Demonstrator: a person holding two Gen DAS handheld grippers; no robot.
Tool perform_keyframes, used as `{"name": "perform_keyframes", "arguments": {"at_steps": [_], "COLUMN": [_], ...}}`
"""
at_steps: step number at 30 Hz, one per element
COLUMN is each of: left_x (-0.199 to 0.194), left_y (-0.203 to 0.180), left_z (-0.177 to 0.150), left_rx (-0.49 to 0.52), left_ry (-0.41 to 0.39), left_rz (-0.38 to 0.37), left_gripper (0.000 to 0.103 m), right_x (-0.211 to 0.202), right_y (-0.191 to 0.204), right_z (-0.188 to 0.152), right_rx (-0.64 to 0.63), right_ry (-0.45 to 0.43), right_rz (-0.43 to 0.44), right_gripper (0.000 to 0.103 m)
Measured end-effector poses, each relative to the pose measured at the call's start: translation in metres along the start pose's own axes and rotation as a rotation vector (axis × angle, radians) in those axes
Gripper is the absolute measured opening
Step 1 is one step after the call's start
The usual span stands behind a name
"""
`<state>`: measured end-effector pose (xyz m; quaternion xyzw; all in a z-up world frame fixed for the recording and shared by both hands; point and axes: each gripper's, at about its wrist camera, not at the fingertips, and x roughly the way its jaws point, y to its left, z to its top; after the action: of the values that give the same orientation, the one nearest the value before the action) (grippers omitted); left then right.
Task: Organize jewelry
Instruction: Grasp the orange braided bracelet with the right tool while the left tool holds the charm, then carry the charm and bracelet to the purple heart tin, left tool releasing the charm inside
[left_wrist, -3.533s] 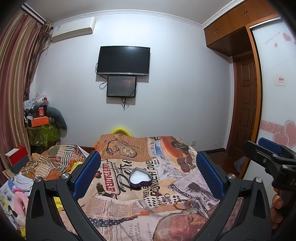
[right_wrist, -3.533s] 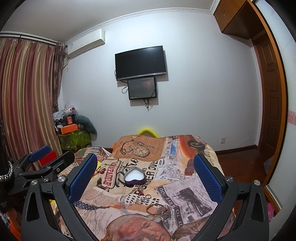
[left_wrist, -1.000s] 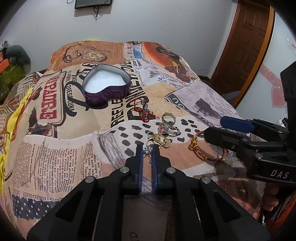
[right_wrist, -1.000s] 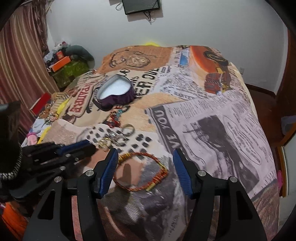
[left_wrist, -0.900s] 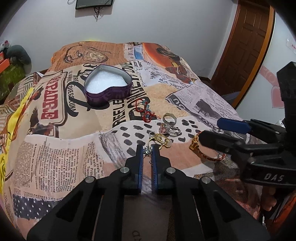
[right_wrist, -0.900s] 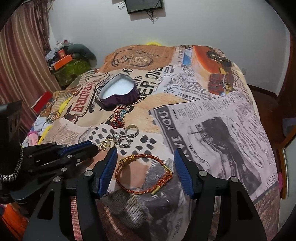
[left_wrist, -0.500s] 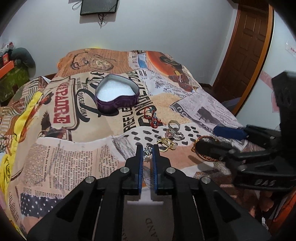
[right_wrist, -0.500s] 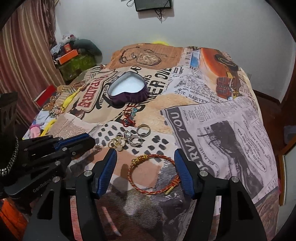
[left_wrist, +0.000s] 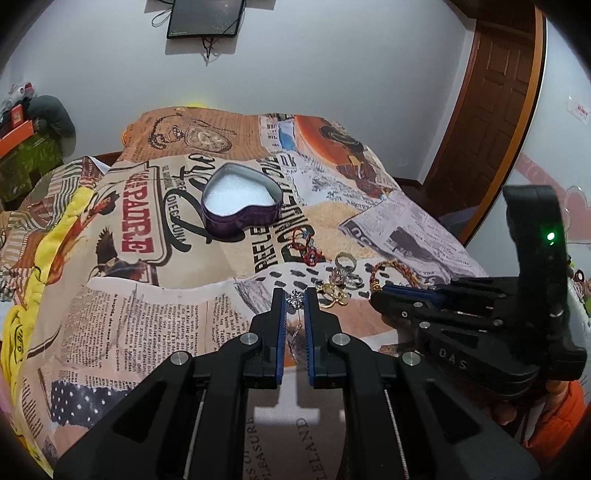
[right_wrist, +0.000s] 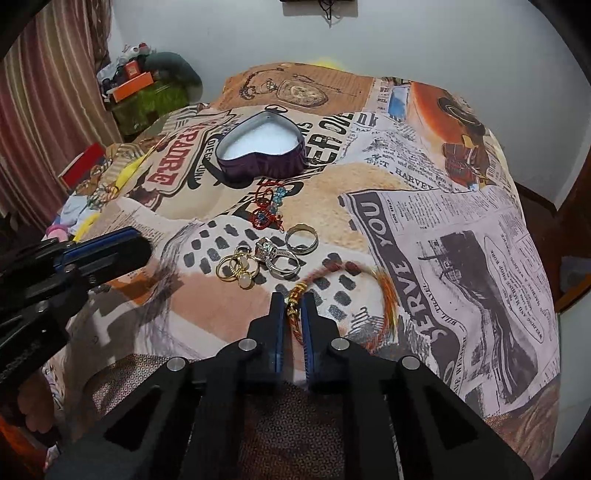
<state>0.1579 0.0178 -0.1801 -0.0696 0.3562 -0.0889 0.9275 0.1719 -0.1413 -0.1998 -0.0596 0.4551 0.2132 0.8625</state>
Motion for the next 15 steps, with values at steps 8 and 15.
{"name": "perform_keyframes", "arguments": {"at_steps": [8, 15], "left_x": [-0.022, -0.035], "left_y": [-0.002, 0.003], "left_z": [0.013, 0.027], "left_rx": [-0.006, -0.017], "left_ry": [-0.061, -0.106], "left_rz": [0.017, 0.035], "left_gripper": [0.008, 0.008], "right_x": [-0.022, -0.046], "right_y": [0.006, 0.007], "right_z": [0.006, 0.022], "right_rx": [0.003, 0.030], "right_ry": [-0.059, -0.136], "right_rz": [-0.021, -0.020], "right_gripper": [0.007, 0.007]}}
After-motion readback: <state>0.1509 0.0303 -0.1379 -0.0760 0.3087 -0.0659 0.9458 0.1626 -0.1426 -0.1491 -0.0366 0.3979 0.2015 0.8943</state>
